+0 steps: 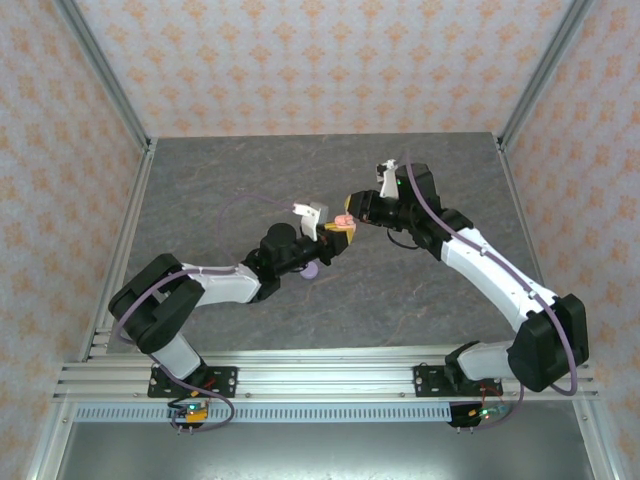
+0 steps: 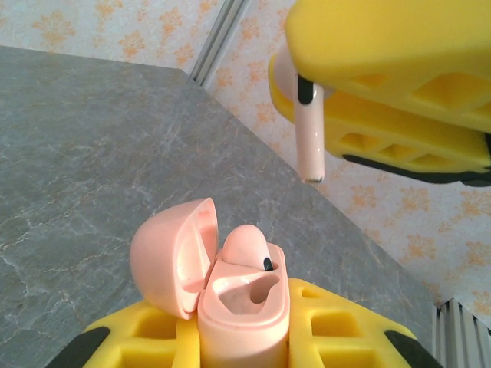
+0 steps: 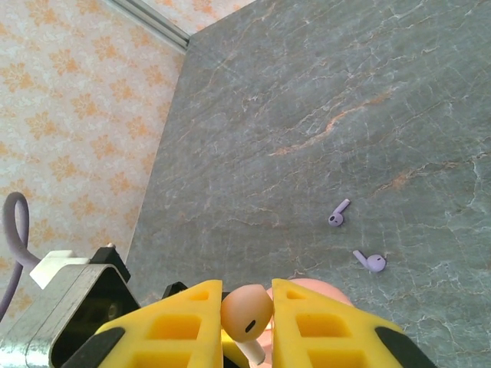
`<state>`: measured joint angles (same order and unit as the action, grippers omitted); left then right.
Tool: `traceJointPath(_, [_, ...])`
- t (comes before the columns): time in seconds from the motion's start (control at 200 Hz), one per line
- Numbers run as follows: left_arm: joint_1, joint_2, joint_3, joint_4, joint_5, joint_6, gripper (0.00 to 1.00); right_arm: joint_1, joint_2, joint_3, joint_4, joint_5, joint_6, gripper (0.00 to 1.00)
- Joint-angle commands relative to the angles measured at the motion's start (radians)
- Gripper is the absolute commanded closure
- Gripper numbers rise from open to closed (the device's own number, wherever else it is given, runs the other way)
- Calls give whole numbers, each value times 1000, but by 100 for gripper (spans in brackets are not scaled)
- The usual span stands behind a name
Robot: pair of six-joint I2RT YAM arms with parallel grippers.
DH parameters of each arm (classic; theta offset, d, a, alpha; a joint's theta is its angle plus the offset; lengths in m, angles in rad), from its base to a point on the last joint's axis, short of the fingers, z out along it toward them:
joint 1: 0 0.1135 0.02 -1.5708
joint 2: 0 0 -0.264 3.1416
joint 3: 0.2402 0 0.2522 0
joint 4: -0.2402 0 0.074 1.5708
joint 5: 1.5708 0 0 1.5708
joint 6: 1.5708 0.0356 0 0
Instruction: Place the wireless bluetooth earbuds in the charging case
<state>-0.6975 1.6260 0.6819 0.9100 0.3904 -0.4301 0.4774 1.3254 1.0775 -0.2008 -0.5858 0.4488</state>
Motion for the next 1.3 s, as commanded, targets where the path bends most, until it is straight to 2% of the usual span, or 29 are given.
traceJointPath(0.0, [-11, 9, 37, 53, 19, -15, 86, 12, -19, 34, 13, -15, -16, 81])
traceJointPath(0.155, [-12, 2, 39, 90, 20, -18, 87, 18, -11, 35, 11, -15, -19, 81])
traceJointPath(0.961, [-13, -58, 52, 66, 15, -9, 87, 27, -15, 27, -54, -2, -63, 81])
traceJointPath(1.296, [-13, -80, 64, 0, 23, -1, 87, 26, -15, 18, -77, -11, -75, 81])
